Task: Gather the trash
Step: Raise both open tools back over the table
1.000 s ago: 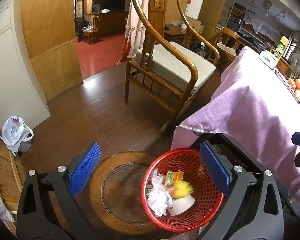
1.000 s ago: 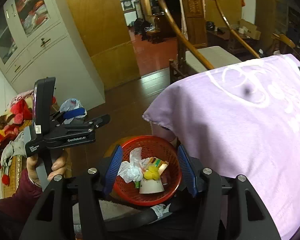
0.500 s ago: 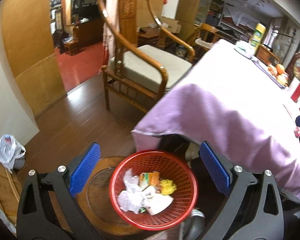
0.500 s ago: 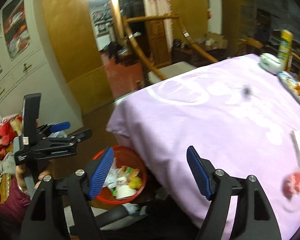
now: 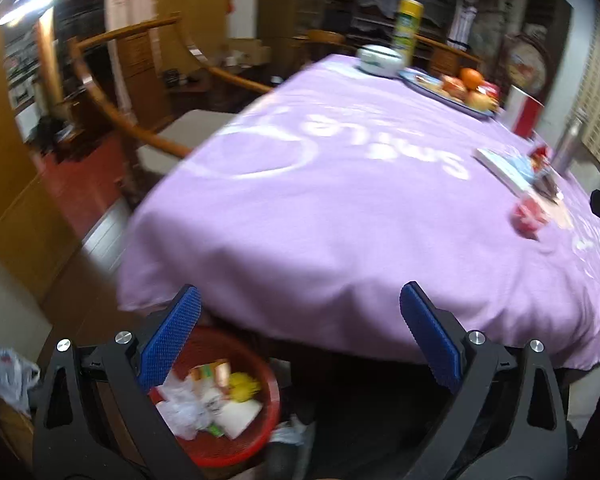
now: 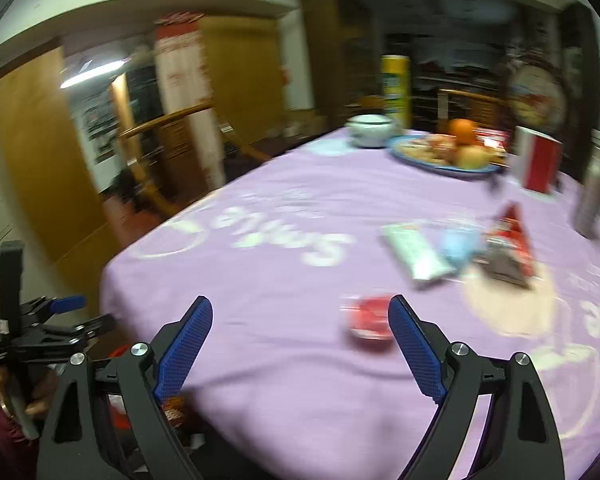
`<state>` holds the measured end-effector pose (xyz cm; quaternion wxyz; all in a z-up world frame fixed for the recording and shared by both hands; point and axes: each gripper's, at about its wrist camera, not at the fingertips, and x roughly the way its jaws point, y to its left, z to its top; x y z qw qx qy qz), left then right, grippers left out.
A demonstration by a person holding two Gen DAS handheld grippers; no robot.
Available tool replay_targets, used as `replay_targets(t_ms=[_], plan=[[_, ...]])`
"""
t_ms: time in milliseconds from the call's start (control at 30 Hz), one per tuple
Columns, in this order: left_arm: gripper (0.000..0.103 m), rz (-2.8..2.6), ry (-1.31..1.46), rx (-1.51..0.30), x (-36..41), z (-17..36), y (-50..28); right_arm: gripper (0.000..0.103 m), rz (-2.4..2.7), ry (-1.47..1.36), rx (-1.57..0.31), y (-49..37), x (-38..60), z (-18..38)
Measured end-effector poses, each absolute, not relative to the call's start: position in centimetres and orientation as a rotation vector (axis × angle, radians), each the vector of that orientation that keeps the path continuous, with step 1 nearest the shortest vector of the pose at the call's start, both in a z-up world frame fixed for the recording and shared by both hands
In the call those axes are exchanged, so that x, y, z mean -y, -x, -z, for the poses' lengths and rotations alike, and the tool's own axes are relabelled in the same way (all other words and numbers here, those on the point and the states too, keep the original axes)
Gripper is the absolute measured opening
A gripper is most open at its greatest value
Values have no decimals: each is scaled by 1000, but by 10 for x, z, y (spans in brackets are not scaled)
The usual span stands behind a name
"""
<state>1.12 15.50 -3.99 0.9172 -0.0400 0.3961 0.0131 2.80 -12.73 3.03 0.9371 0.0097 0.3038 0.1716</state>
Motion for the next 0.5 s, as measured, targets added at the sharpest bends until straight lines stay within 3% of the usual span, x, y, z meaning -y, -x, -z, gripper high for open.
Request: replay_targets(t_ms=[500], plan=[[96, 296, -100, -889, 26, 39, -122, 91, -22, -115, -593, -58, 264, 2]])
